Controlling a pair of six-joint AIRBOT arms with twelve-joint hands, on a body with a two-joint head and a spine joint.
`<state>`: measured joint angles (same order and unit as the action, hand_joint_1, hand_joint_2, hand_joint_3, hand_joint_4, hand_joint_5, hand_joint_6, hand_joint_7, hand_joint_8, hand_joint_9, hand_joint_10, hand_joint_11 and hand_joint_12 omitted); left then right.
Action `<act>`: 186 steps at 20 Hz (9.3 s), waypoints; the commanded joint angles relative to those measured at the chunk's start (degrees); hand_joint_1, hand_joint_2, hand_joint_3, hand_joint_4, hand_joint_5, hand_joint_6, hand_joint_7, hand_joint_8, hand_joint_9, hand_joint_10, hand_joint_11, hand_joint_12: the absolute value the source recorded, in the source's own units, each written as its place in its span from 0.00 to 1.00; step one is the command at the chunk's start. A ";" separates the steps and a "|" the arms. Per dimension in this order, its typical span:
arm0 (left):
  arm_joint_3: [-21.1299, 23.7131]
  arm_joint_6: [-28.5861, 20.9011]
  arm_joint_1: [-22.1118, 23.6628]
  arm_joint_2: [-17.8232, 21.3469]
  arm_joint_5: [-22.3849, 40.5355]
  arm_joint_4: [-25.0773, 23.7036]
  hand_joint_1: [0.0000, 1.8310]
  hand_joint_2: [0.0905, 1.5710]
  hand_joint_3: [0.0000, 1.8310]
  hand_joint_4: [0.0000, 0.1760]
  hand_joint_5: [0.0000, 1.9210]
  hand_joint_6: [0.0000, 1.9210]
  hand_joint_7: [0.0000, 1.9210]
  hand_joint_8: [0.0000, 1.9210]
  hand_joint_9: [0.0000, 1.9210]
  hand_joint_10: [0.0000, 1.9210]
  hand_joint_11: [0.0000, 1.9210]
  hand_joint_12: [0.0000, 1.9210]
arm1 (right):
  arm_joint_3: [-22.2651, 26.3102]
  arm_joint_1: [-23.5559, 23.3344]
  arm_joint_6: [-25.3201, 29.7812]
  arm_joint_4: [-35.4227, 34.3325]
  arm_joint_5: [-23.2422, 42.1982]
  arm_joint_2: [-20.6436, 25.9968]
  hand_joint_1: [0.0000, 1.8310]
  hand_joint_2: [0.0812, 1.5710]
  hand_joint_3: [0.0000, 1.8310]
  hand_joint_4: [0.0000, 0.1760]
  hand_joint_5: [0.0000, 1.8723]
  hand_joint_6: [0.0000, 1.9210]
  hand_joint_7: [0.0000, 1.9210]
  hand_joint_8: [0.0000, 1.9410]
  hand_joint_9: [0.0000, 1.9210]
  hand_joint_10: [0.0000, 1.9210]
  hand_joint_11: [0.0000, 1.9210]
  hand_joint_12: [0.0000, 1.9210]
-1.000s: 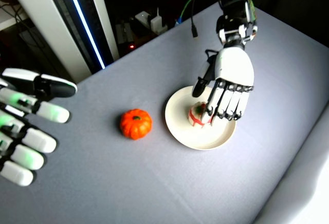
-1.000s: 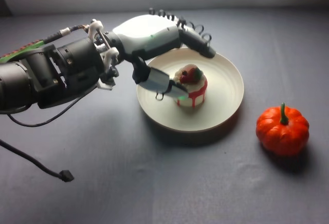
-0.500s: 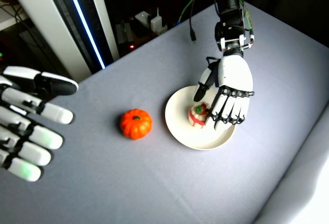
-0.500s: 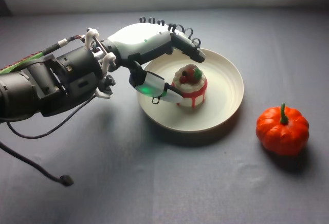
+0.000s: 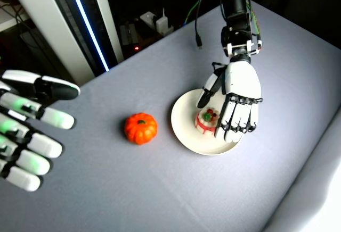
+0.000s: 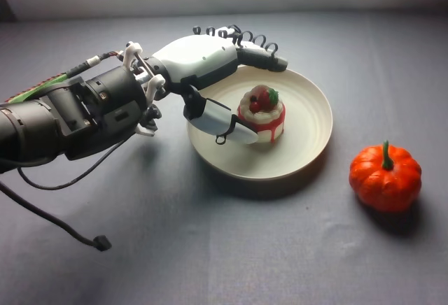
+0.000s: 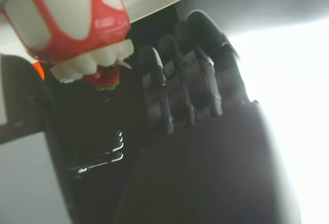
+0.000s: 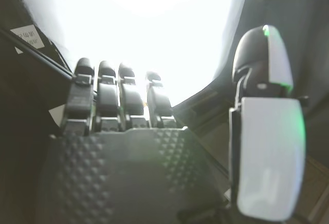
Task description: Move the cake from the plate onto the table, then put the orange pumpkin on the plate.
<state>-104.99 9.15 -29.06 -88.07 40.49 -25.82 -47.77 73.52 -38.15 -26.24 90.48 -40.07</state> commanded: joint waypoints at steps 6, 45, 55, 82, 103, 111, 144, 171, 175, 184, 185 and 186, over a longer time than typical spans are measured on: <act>-1.09 -0.16 -0.43 -0.87 5.31 2.02 0.53 0.53 0.00 0.00 0.23 0.00 0.22 0.00 0.24 0.05 0.07 0.78 | -0.47 -0.06 0.80 -0.55 6.87 0.11 0.40 0.55 0.00 0.58 0.02 0.00 0.00 0.00 0.00 0.00 0.00 0.15; 14.41 -0.16 5.05 19.24 6.17 -7.39 0.62 0.72 0.00 0.00 0.46 0.59 0.20 0.26 0.07 0.53 0.01 0.95 | -0.33 0.04 1.22 -0.66 5.27 -0.52 0.40 0.60 0.00 0.58 0.01 0.00 0.00 0.00 0.00 0.00 0.00 0.00; 19.78 -0.16 -7.45 27.10 11.37 4.46 0.68 0.70 0.00 0.00 0.55 0.39 0.46 0.68 0.40 0.75 0.35 0.92 | 0.20 0.10 1.23 -1.13 5.18 -0.54 0.37 0.58 0.00 0.52 0.00 0.00 0.00 0.00 0.00 0.00 0.00 0.00; 21.24 -0.16 -15.45 28.35 16.30 15.99 0.50 0.42 0.00 0.21 0.00 0.00 0.00 0.00 0.03 0.01 0.00 0.50 | 0.57 0.83 1.67 -1.08 4.93 -0.58 0.41 0.58 0.00 0.50 0.00 0.00 0.00 0.00 0.00 0.00 0.00 0.00; 29.03 -0.16 -17.30 37.34 37.32 29.49 0.46 0.58 0.00 0.51 0.01 0.00 0.00 0.00 0.01 0.00 0.00 0.67 | -15.77 -27.49 2.69 27.46 -48.09 -10.48 0.41 0.48 0.00 0.49 0.00 0.00 0.00 0.00 0.00 0.00 0.03 0.02; 28.88 -0.16 -16.88 36.41 35.86 28.66 0.50 0.60 0.00 0.43 0.00 0.00 0.00 0.00 0.01 0.21 0.00 1.00 | -17.46 -28.14 3.02 29.44 -51.14 -13.59 0.44 0.50 0.01 0.06 0.00 0.00 0.00 0.00 0.00 0.00 0.00 0.26; 28.02 -0.16 -15.06 34.18 34.15 26.06 0.63 0.60 0.00 0.12 0.01 0.00 0.00 0.00 0.00 0.25 0.00 0.99 | -21.10 -31.08 3.19 31.22 -55.27 -18.32 0.67 0.73 0.00 0.00 0.43 0.60 0.50 0.63 0.46 0.71 0.44 0.83; 23.98 -0.16 -12.89 29.43 33.74 22.02 0.53 0.47 0.01 0.86 0.00 0.00 0.00 0.00 0.00 0.33 0.00 0.90 | -33.07 -48.57 7.34 47.54 -54.98 -32.41 0.66 0.74 0.00 0.00 0.45 0.59 0.46 0.67 0.37 0.77 0.31 0.90; 23.17 -0.16 -12.26 28.42 34.61 21.42 0.55 0.49 0.00 0.97 0.00 0.00 0.00 0.00 0.00 0.35 0.00 0.93 | -36.03 -48.57 8.24 47.71 -55.05 -35.37 0.74 0.72 0.00 0.00 0.44 0.66 0.47 0.56 0.45 0.65 0.33 0.77; 21.09 -0.16 -11.23 25.35 35.17 20.17 0.48 0.49 0.00 1.00 0.00 0.00 0.02 0.01 0.02 0.36 0.00 0.87 | -40.99 -48.55 9.05 47.38 -58.71 -38.55 0.66 0.73 0.00 0.00 0.44 0.63 0.49 0.61 0.43 0.72 0.36 0.86; 20.99 -0.16 -11.01 25.17 35.16 19.91 0.47 0.47 0.00 1.00 0.00 0.00 0.01 0.00 0.01 0.32 0.00 0.82 | -41.57 -48.54 9.23 46.96 -59.18 -39.11 0.72 0.73 0.00 0.00 0.40 0.67 0.48 0.61 0.44 0.70 0.32 0.83; 20.94 -0.16 -10.86 25.08 35.07 19.75 0.47 0.45 0.00 1.00 0.01 0.00 0.01 0.00 0.02 0.32 0.00 0.83 | -41.89 -48.53 9.38 46.79 -59.50 -39.36 0.74 0.73 0.00 0.00 0.39 0.69 0.47 0.60 0.44 0.69 0.33 0.82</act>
<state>-83.81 9.17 -40.51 -62.89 68.93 -8.40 -89.52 25.61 -29.21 22.06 25.21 -79.70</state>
